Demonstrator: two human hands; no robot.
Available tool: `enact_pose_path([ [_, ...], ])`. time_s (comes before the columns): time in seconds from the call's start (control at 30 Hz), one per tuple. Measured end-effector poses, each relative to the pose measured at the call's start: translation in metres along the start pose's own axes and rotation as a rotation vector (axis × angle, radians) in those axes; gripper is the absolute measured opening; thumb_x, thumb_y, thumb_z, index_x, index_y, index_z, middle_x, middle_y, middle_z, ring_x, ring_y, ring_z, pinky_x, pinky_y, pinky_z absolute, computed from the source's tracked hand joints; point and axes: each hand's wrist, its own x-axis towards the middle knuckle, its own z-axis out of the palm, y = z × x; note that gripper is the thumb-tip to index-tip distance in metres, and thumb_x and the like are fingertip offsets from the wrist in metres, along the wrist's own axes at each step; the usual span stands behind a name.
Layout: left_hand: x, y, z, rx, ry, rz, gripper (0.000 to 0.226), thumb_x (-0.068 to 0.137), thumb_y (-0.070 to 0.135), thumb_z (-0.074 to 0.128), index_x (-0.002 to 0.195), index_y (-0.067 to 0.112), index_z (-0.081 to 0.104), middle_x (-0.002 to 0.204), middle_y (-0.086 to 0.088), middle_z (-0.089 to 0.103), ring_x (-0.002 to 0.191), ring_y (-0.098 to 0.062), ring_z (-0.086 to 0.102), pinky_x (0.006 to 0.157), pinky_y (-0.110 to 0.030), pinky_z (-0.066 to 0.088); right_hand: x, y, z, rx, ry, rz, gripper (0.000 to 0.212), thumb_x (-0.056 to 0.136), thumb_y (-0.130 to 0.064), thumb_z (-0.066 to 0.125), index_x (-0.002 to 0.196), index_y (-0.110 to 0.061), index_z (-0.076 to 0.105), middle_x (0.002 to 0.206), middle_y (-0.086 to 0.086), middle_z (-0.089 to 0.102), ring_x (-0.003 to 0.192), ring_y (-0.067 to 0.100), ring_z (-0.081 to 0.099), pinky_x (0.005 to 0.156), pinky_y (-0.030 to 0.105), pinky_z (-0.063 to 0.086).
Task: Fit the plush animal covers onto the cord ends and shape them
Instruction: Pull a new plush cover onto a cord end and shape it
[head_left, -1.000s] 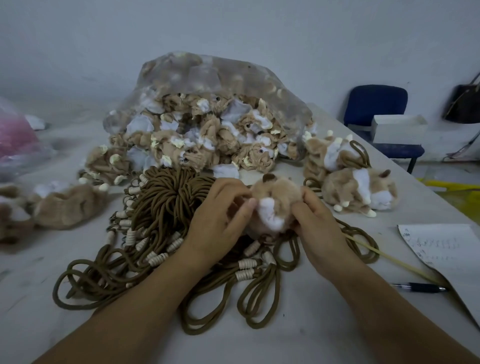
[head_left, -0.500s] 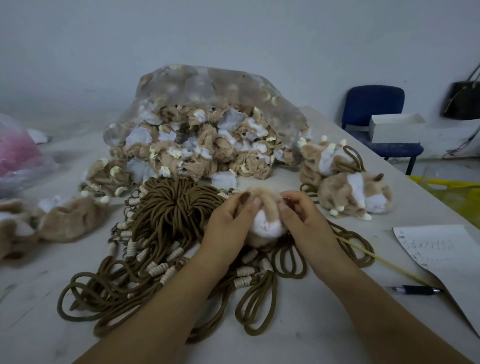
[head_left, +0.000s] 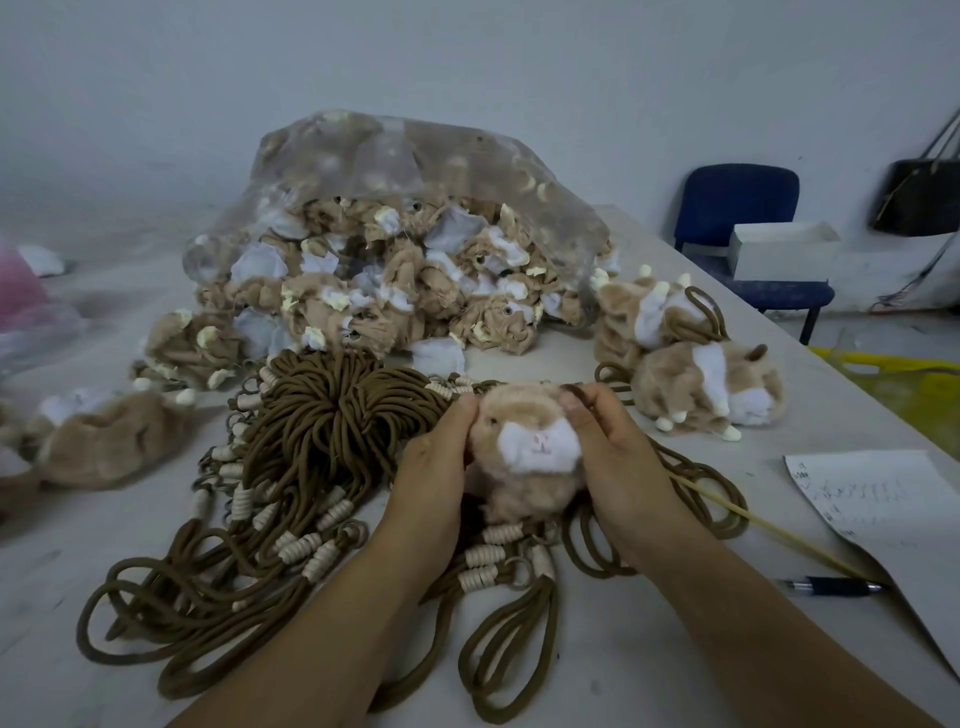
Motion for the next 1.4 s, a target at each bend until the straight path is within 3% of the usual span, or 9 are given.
enact_pose_path([
  [0.13, -0.008, 0.005, 0.003, 0.271, -0.164, 0.155, 0.042, 0.081, 0.080, 0.040, 0.098, 0.053, 0.066, 0.096, 0.023, 0.070, 0.089, 0.009, 0.065, 0.066, -0.005, 0.048, 0.003, -0.002, -0.002, 0.244, 0.067, 0.072, 0.017, 0.098, -0.028, 0.050, 0.092, -0.027, 0.066, 0.096, 0.003, 0.073, 0.091, 0.019, 0.069, 0.075, 0.034, 0.058],
  [0.2, -0.008, 0.005, 0.008, 0.385, -0.231, 0.188, 0.012, 0.084, 0.063, 0.058, 0.096, 0.068, 0.057, 0.101, 0.034, 0.063, 0.093, 0.014, 0.060, 0.070, -0.003, 0.045, 0.003, -0.002, -0.004, 0.280, 0.077, 0.097, 0.016, 0.099, -0.027, 0.050, 0.098, -0.024, 0.065, 0.096, 0.002, 0.074, 0.091, 0.016, 0.070, 0.070, 0.029, 0.058],
  [0.27, -0.007, 0.003, 0.009, 0.421, -0.178, 0.249, 0.023, 0.085, 0.051, 0.063, 0.092, 0.072, 0.055, 0.100, 0.039, 0.062, 0.094, 0.016, 0.059, 0.071, -0.001, 0.043, 0.004, 0.000, -0.005, 0.279, 0.066, 0.112, 0.016, 0.098, -0.027, 0.050, 0.103, -0.021, 0.064, 0.098, 0.002, 0.074, 0.093, 0.016, 0.070, 0.071, 0.028, 0.058],
  [0.33, -0.003, 0.001, 0.006, 0.316, -0.068, 0.212, 0.010, 0.081, 0.052, 0.061, 0.086, 0.059, 0.066, 0.094, 0.030, 0.069, 0.088, 0.009, 0.065, 0.068, -0.005, 0.046, 0.003, 0.001, -0.004, 0.238, 0.061, 0.093, 0.020, 0.097, -0.032, 0.051, 0.106, -0.018, 0.061, 0.100, 0.004, 0.072, 0.092, 0.014, 0.070, 0.072, 0.029, 0.058],
  [0.47, 0.002, 0.002, 0.000, 0.030, 0.071, 0.045, 0.034, 0.075, 0.053, 0.062, 0.088, 0.025, 0.077, 0.085, -0.003, 0.077, 0.081, -0.017, 0.074, 0.066, -0.022, 0.056, -0.006, 0.001, -0.002, -0.196, 0.016, -0.148, 0.018, 0.087, -0.049, 0.052, 0.097, -0.034, 0.053, 0.091, -0.006, 0.062, 0.076, -0.001, 0.061, 0.063, 0.014, 0.048],
  [0.73, 0.001, 0.010, -0.002, -0.189, 0.154, -0.066, 0.038, 0.084, 0.042, 0.064, 0.093, 0.007, 0.076, 0.088, -0.018, 0.074, 0.079, -0.026, 0.073, 0.064, -0.029, 0.057, -0.013, 0.003, 0.005, -0.644, -0.069, -0.564, 0.014, 0.085, -0.015, 0.066, 0.089, -0.015, 0.053, 0.093, -0.006, 0.046, 0.073, 0.010, 0.049, 0.064, 0.021, 0.046],
  [0.97, 0.002, 0.008, -0.004, -0.128, 0.177, -0.055, 0.032, 0.091, 0.038, 0.061, 0.076, 0.017, 0.079, 0.080, -0.016, 0.074, 0.074, -0.025, 0.072, 0.067, -0.031, 0.056, -0.012, 0.005, 0.003, -0.808, -0.242, -0.475, 0.029, 0.087, -0.034, 0.066, 0.111, -0.023, 0.055, 0.100, -0.023, 0.042, 0.087, -0.004, 0.049, 0.070, 0.013, 0.044],
  [1.17, -0.004, 0.006, 0.000, 0.033, 0.096, 0.006, 0.036, 0.086, 0.049, 0.060, 0.073, 0.018, 0.075, 0.071, -0.008, 0.070, 0.065, -0.014, 0.065, 0.059, -0.025, 0.051, -0.012, 0.002, 0.005, -0.815, -0.129, -0.538, 0.016, 0.081, -0.008, 0.069, 0.084, -0.008, 0.054, 0.087, -0.005, 0.045, 0.074, 0.008, 0.043, 0.063, 0.020, 0.039],
  [1.4, -0.002, -0.001, 0.001, 0.397, 0.093, 0.470, 0.010, 0.091, 0.034, 0.065, 0.092, 0.026, 0.059, 0.093, 0.012, 0.058, 0.088, -0.003, 0.059, 0.074, -0.014, 0.046, -0.007, 0.001, -0.005, -0.562, -0.012, -0.312, 0.012, 0.085, -0.031, 0.062, 0.083, -0.024, 0.053, 0.075, -0.007, 0.055, 0.065, 0.008, 0.051, 0.056, 0.017, 0.040],
])
